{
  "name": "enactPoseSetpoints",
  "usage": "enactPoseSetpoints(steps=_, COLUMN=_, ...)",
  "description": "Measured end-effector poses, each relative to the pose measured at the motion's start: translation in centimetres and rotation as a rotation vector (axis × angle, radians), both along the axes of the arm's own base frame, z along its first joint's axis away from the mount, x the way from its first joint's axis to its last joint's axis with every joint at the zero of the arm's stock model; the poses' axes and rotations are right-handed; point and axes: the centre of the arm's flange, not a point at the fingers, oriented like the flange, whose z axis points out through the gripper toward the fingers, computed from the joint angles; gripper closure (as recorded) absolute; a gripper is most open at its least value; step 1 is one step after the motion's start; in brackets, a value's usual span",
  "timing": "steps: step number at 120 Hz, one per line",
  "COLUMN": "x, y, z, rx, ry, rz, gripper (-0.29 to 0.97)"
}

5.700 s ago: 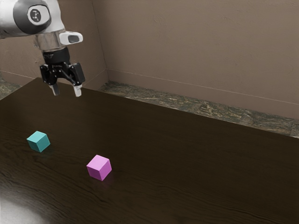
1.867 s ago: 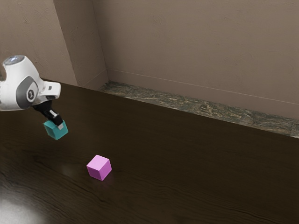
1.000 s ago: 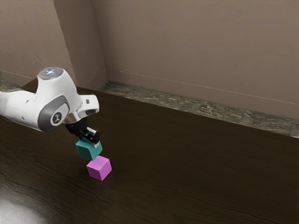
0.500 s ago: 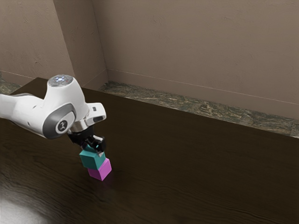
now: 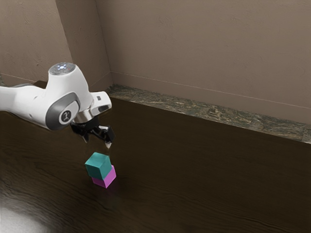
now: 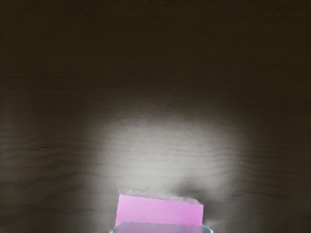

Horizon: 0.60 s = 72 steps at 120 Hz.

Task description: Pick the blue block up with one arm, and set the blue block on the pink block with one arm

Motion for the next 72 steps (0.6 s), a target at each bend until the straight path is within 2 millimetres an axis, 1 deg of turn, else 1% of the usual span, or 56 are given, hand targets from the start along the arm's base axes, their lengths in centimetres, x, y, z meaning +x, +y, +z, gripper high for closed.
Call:
enactPoseSetpoints(steps=6, x=1.4, y=0.2, z=3.4, rx=-0.014, ry=-0.021, rz=0.005, gripper=0.03)
enactPoseSetpoints(steps=11, x=2.7, y=0.5, z=7.0, rx=-0.040, ry=-0.040, rz=0.011, gripper=0.02)
enactPoseSetpoints(steps=14, x=3.2, y=1.0, z=8.9, rx=-0.059, ry=-0.043, rz=0.020, gripper=0.02)
enactPoseSetpoints(steps=17, x=3.8, y=2.2, z=11.0, rx=-0.087, ry=-0.047, rz=0.041, gripper=0.02)
enactPoseSetpoints(steps=20, x=4.1, y=4.0, z=12.9, rx=-0.111, ry=-0.048, rz=0.072, gripper=0.02)
enactPoseSetpoints(steps=24, x=4.2, y=6.3, z=15.6, rx=-0.137, ry=-0.052, rz=0.106, gripper=0.01)
enactPoseSetpoints(steps=28, x=3.9, y=8.1, z=17.9, rx=-0.156, ry=-0.048, rz=0.129, gripper=0.01)
enactPoseSetpoints(steps=32, x=3.9, y=9.0, z=19.9, rx=-0.171, ry=-0.040, rz=0.133, gripper=0.01)
enactPoseSetpoints(steps=37, x=4.3, y=9.1, z=21.9, rx=-0.178, ry=-0.024, rz=0.120, gripper=0.01)
enactPoseSetpoints(steps=41, x=4.4, y=8.6, z=22.8, rx=-0.179, ry=-0.004, rz=0.101, gripper=0.01)
enactPoseSetpoints(steps=45, x=4.4, y=7.9, z=23.3, rx=-0.181, ry=0.022, rz=0.078, gripper=0.01)
enactPoseSetpoints(steps=58, x=4.3, y=5.2, z=23.7, rx=-0.174, ry=0.100, rz=0.002, gripper=0.00)
enactPoseSetpoints(steps=64, x=4.0, y=3.8, z=24.1, rx=-0.168, ry=0.126, rz=-0.032, gripper=0.00)
enactPoseSetpoints(steps=72, x=3.7, y=2.2, z=24.0, rx=-0.163, ry=0.160, rz=-0.074, gripper=0.00)
